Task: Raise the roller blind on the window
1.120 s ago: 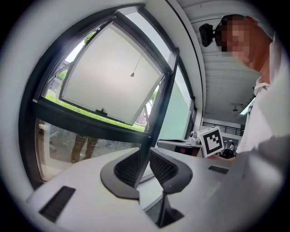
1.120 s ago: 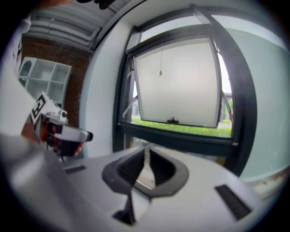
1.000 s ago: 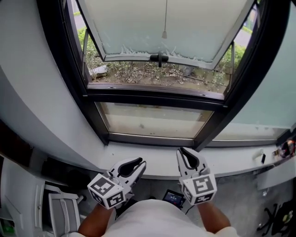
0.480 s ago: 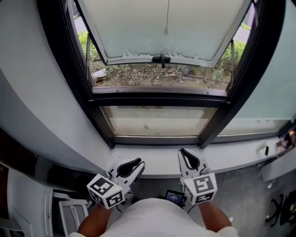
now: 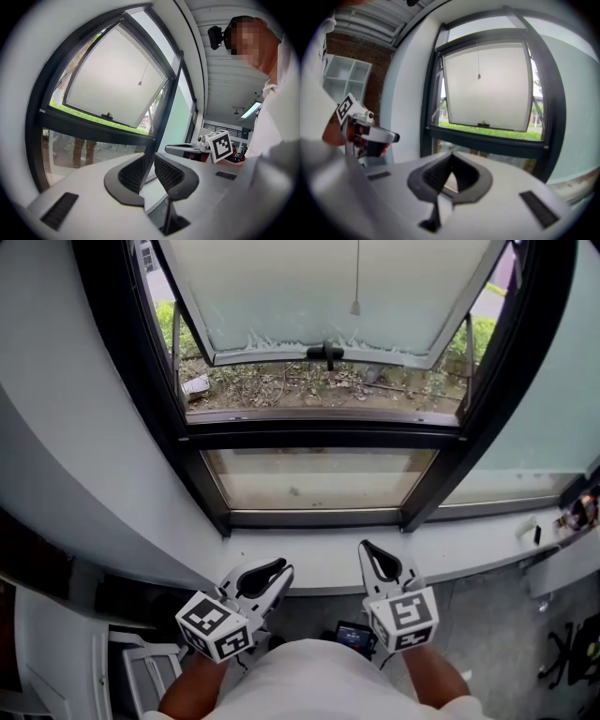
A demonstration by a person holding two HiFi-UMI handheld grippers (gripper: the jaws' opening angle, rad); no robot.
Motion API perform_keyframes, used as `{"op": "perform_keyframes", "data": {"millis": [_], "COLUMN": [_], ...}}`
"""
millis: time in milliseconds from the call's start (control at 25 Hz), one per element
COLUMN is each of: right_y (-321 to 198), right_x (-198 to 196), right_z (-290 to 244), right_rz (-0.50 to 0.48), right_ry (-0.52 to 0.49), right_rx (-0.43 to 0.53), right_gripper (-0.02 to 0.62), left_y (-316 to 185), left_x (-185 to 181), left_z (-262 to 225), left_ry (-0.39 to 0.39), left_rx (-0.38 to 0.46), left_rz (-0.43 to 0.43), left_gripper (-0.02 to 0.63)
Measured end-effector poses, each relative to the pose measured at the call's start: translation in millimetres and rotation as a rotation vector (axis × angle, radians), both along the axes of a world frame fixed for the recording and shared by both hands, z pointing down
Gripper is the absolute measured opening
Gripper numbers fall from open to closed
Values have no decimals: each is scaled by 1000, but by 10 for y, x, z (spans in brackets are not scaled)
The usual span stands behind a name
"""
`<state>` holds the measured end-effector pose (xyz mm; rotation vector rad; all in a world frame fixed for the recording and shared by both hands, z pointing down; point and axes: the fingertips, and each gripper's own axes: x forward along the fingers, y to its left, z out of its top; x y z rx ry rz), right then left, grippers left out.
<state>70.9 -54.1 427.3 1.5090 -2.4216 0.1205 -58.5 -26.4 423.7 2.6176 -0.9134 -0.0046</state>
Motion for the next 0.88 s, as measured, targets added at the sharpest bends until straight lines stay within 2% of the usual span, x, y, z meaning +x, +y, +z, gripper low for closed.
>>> {"op": "perform_keyframes", "data": {"millis": [880], "right_y": [54], "right_x": [16], "right_z": [-12], "right_rz": [-1], "right_ry": [44], "right_rx": [10], "right_gripper": [21], "left_y": [67], "left_x": [94], "left_z": [29], "left_ry": [9], "left_rx": [-8], "left_rz": [16], "left_gripper": [81]}}
